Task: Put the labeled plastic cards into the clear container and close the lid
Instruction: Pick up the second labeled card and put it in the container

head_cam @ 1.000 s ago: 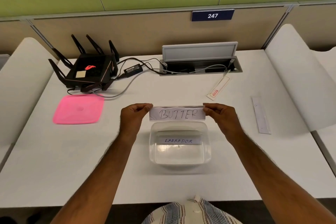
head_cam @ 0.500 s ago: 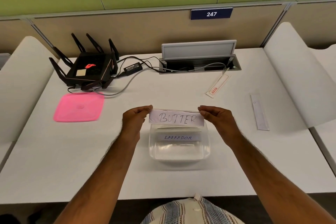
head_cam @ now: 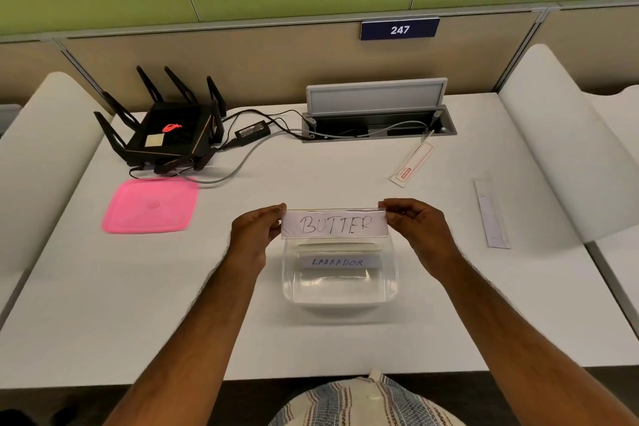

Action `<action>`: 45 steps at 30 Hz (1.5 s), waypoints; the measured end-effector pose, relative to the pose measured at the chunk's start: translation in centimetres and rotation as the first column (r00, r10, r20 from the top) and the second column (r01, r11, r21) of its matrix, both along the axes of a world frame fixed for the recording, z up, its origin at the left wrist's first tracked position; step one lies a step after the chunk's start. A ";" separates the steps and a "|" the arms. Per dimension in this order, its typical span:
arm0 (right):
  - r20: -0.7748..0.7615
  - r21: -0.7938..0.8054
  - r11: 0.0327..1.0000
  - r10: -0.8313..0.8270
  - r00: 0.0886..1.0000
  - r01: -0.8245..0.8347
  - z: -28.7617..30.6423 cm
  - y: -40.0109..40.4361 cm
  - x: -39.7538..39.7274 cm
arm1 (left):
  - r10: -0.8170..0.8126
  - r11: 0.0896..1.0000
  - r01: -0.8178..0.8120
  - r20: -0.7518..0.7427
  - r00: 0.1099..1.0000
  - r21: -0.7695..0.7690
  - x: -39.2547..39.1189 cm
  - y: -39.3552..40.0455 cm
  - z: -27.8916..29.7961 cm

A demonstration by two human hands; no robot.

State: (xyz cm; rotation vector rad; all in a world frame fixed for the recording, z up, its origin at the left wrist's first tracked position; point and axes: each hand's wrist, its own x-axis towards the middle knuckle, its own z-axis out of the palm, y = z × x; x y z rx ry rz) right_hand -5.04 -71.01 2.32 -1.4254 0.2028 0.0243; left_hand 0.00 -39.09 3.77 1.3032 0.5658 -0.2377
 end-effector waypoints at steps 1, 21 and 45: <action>0.002 -0.005 1.000 0.001 1.000 -0.001 0.0 -0.1 0.0 | 0.000 1.000 0.000 0.002 1.000 -0.005 0.0 0.0 0.1; -0.077 -0.122 0.991 -0.057 0.995 0.047 -0.1 -0.5 -1.3 | 0.047 0.991 -0.048 -0.008 0.999 -0.125 -1.4 -0.6 -0.1; -0.192 -0.611 0.758 0.136 0.972 -0.227 -1.6 -2.0 -3.6 | -0.286 0.852 0.221 0.068 0.956 0.475 -5.2 -0.1 -1.7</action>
